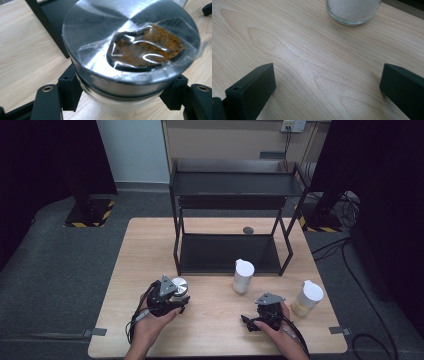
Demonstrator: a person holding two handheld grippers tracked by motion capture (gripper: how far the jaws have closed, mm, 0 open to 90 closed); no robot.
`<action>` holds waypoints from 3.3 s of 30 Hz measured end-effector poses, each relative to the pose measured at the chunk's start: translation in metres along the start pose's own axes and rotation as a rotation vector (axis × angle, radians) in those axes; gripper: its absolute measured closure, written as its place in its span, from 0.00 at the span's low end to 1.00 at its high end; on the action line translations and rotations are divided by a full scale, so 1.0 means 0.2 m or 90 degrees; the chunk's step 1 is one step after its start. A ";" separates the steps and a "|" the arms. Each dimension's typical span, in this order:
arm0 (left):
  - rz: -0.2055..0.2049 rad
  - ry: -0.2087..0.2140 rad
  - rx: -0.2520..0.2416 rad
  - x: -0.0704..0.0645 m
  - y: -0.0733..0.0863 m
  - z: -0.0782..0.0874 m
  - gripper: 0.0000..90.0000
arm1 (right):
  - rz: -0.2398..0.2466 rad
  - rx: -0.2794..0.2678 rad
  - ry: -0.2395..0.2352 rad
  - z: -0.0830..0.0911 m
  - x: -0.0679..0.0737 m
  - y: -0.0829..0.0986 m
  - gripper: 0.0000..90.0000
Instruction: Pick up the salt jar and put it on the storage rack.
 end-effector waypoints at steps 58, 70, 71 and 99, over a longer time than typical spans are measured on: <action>0.012 -0.024 0.003 -0.09 -0.42 -0.43 0.33 | -0.002 0.000 0.001 0.00 0.01 0.00 0.01; 0.031 -0.024 0.002 -0.06 -0.46 -0.53 0.33 | -0.001 0.000 0.000 0.00 0.00 0.00 0.01; 0.031 -0.026 0.003 -0.06 -0.47 -0.54 0.33 | -0.001 0.000 0.000 0.00 0.00 0.00 0.01; 0.025 -0.038 0.007 -0.06 -0.57 -0.71 0.33 | 0.004 0.001 -0.005 0.00 -0.01 0.00 0.01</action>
Point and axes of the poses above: each handheld gripper's, and its own axes: z roughly backward along the jaws, y roughly out of its underside, x roughly to its left, the point moved 5 cm from there along -z, roughly forward along the jaws, and after that the axes turned 9 degrees about -y, right-handed, at the moved point
